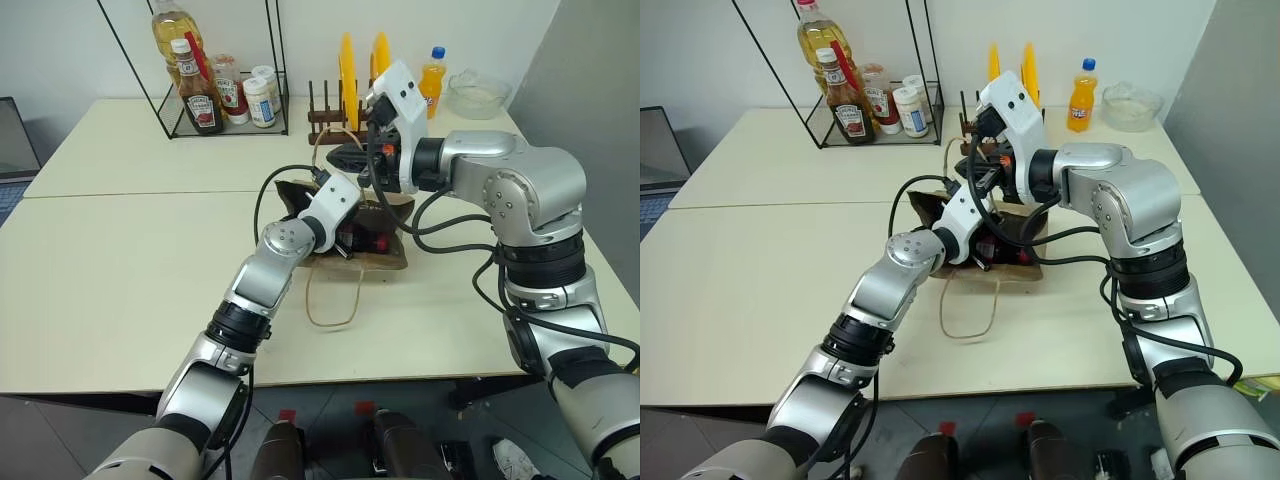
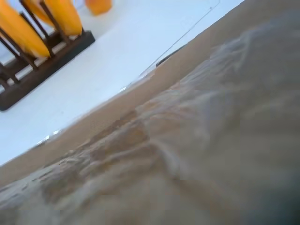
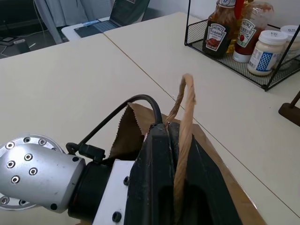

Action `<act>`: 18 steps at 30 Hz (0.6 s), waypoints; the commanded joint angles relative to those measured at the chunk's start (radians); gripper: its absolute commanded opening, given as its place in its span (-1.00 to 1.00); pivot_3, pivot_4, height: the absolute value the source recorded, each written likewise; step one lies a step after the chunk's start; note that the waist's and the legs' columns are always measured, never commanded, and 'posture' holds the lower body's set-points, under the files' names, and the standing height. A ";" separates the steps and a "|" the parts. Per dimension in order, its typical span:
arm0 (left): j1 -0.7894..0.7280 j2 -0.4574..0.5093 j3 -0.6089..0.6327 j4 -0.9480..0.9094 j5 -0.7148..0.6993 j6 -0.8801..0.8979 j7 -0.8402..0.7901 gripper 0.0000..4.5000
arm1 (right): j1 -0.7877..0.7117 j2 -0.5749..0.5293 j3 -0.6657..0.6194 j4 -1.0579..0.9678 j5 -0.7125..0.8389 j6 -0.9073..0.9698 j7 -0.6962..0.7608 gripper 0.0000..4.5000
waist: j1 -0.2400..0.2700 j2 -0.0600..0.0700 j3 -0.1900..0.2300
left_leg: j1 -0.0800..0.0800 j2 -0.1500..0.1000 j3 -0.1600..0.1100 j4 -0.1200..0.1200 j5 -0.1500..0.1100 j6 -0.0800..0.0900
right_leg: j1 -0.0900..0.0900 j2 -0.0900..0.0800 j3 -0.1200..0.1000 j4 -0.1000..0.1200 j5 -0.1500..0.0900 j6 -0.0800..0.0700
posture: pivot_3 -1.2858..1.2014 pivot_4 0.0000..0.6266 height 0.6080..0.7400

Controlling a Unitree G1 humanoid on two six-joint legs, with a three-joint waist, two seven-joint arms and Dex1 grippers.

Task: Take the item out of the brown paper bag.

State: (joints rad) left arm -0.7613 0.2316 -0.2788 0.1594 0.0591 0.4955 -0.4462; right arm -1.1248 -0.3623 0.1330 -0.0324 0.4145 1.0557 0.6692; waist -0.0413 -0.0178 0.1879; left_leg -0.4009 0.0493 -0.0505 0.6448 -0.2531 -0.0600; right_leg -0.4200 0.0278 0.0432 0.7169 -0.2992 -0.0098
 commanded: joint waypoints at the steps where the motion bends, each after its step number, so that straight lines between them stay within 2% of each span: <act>1: -0.013 0.011 -0.026 -0.001 0.046 -0.078 0.000 -0.99 | -0.007 -0.004 -0.010 -0.033 0.002 -0.023 -0.002 -1.00 | 0.000 0.000 0.000 | 0.000 -0.001 0.000 0.000 0.000 0.000 | 0.000 -0.001 0.000 0.000 0.000 0.000 | 0.03 -0.52 1.00; 10: 0.003 0.066 -0.066 0.030 0.101 -0.211 -0.069 -0.99 | -0.007 -0.006 -0.007 -0.029 0.001 -0.027 0.000 -1.00 | 0.001 0.000 0.000 | 0.000 -0.003 0.000 0.000 -0.001 0.002 | 0.000 -0.004 -0.001 0.000 0.000 0.001 | 0.03 -0.52 1.00; 13: 0.005 0.090 -0.078 0.036 0.109 -0.259 -0.114 -0.75 | -0.007 -0.006 -0.008 -0.029 0.001 -0.028 0.001 -1.00 | 0.001 0.000 0.000 | 0.000 -0.003 0.000 0.000 -0.001 0.002 | 0.000 -0.004 -0.001 0.000 0.000 0.001 | 0.03 -0.52 1.00; 18: -0.015 0.137 -0.110 0.079 0.159 -0.361 -0.169 -0.06 | -0.009 -0.006 -0.006 -0.025 0.000 -0.032 0.002 -1.00 | 0.001 0.000 0.000 | 0.000 -0.003 0.000 0.000 -0.001 0.002 | 0.000 -0.004 -0.001 0.000 0.000 0.001 | 0.03 -0.52 1.00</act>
State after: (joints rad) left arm -0.7572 0.3582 -0.3670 0.2252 0.1886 0.1776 -0.5964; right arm -1.1247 -0.3643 0.1396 -0.0323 0.4144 1.0492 0.6707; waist -0.0406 -0.0178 0.1879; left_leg -0.4013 0.0464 -0.0506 0.6449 -0.2542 -0.0577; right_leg -0.4198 0.0238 0.0424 0.7168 -0.2987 -0.0084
